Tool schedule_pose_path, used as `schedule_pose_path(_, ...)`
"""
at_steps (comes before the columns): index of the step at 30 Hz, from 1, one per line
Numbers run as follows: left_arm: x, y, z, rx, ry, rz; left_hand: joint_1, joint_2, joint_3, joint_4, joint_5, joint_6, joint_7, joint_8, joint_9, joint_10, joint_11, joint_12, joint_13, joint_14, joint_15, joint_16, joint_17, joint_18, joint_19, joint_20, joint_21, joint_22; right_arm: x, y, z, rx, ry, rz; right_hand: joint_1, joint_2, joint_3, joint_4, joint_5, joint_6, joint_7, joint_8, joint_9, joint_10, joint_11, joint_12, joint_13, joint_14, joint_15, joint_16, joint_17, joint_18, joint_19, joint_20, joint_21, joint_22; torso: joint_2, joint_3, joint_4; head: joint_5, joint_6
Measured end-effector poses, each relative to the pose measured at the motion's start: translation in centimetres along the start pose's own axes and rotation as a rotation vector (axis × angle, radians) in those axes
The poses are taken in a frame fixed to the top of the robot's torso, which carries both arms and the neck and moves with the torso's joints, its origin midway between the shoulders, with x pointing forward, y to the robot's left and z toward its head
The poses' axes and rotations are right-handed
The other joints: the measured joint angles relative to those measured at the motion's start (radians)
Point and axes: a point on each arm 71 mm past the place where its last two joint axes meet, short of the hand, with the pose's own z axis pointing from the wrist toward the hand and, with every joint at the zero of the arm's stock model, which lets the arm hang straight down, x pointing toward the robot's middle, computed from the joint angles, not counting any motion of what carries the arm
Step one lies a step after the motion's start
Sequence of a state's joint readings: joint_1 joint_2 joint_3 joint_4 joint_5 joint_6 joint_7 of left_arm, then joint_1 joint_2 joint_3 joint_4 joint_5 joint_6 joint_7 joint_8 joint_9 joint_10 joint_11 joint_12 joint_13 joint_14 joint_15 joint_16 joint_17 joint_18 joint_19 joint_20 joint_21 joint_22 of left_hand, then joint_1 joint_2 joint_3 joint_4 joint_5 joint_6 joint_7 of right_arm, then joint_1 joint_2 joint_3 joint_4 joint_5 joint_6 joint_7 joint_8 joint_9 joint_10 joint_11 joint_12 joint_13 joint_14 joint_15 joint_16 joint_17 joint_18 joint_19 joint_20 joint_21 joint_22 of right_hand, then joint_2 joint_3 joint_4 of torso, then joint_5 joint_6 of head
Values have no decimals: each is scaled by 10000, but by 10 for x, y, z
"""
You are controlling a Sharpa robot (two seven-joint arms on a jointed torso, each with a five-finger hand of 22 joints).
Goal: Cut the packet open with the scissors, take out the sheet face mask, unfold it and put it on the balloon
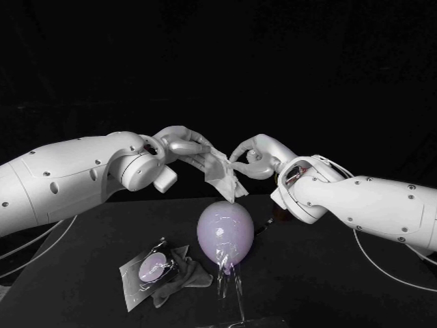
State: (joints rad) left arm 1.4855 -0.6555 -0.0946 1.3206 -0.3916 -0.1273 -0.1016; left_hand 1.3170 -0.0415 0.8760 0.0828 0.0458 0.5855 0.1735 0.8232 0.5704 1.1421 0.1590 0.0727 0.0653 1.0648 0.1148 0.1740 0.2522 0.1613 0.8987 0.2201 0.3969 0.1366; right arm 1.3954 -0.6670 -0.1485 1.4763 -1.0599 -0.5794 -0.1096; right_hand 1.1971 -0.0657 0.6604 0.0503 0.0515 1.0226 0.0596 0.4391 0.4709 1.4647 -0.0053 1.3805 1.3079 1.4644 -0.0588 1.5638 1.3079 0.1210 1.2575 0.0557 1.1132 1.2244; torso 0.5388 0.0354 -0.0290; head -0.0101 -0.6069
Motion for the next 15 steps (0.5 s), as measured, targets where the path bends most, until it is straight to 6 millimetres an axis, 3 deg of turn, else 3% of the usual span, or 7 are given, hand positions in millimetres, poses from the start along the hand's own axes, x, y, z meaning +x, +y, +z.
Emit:
schedule_pose_path(4,0,0,0,17,41,70,0,0,0,0,0,19,-19,0,-2,0,0,0,0,0,0,0,0,-1,0,0,0,0,0,0,0,-3,24,33,-107,-75,-239,244,0,31,-31,-5,0,0,0,0,1,0,0,30,-6,-5,0,0,0,9,-1,-5,0,5,-2)
schedule_pose_path(5,1,0,0,20,50,77,0,0,0,0,0,19,-19,0,-2,0,0,0,0,0,0,0,0,0,0,0,0,0,0,0,1,1,43,37,-710,255,-305,634,-31,144,33,35,105,1,2,-57,2,0,0,31,-6,-17,0,0,-51,-13,-1,-5,1,5,-2)
schedule_pose_path(6,1,0,0,24,61,83,0,0,0,0,0,18,-19,0,-2,0,0,0,0,0,0,0,0,-1,0,0,0,0,0,0,1,3,65,41,-1125,540,-250,792,-31,202,57,59,157,1,2,-159,2,0,1,31,-6,-50,0,0,-135,-64,-2,-5,1,6,-3)
schedule_pose_path(7,1,0,0,26,67,86,0,0,0,0,0,18,-20,0,-2,0,0,0,0,0,0,0,0,-1,0,0,0,0,1,0,1,5,87,43,-1236,506,-301,862,-28,175,98,15,117,1,2,-320,2,0,1,31,-6,-52,-51,3,-244,-149,-3,-5,1,7,-3)
schedule_pose_path(9,1,-1,1,27,78,88,0,0,0,0,0,18,-20,0,-3,0,0,0,0,0,0,0,0,-1,0,0,0,0,1,0,2,25,145,41,-1311,300,-452,977,-27,-15,208,-170,-4,3,16,-548,2,-8,25,-14,-6,-54,-242,16,-437,-297,-5,-5,1,8,-3)
schedule_pose_path(13,1,-1,1,25,81,78,0,0,0,0,0,17,-21,0,-3,0,0,0,0,0,0,0,0,-2,0,0,0,0,2,-1,3,149,290,2,-1590,-655,-1332,1362,-12,-605,493,-662,-250,-272,386,-1214,1,15,298,-297,-4,-55,-703,198,-1050,-672,-7,-5,1,12,2)
schedule_pose_path(15,1,0,1,22,78,61,0,0,0,0,0,16,-21,0,-3,0,0,0,0,0,0,0,0,-2,0,0,0,0,3,-2,4,249,374,-29,-1549,-819,-1570,1449,-12,-705,563,-760,-302,-359,466,-1386,1,24,309,-355,-4,-56,-793,288,-1210,-767,-8,-5,2,13,2)
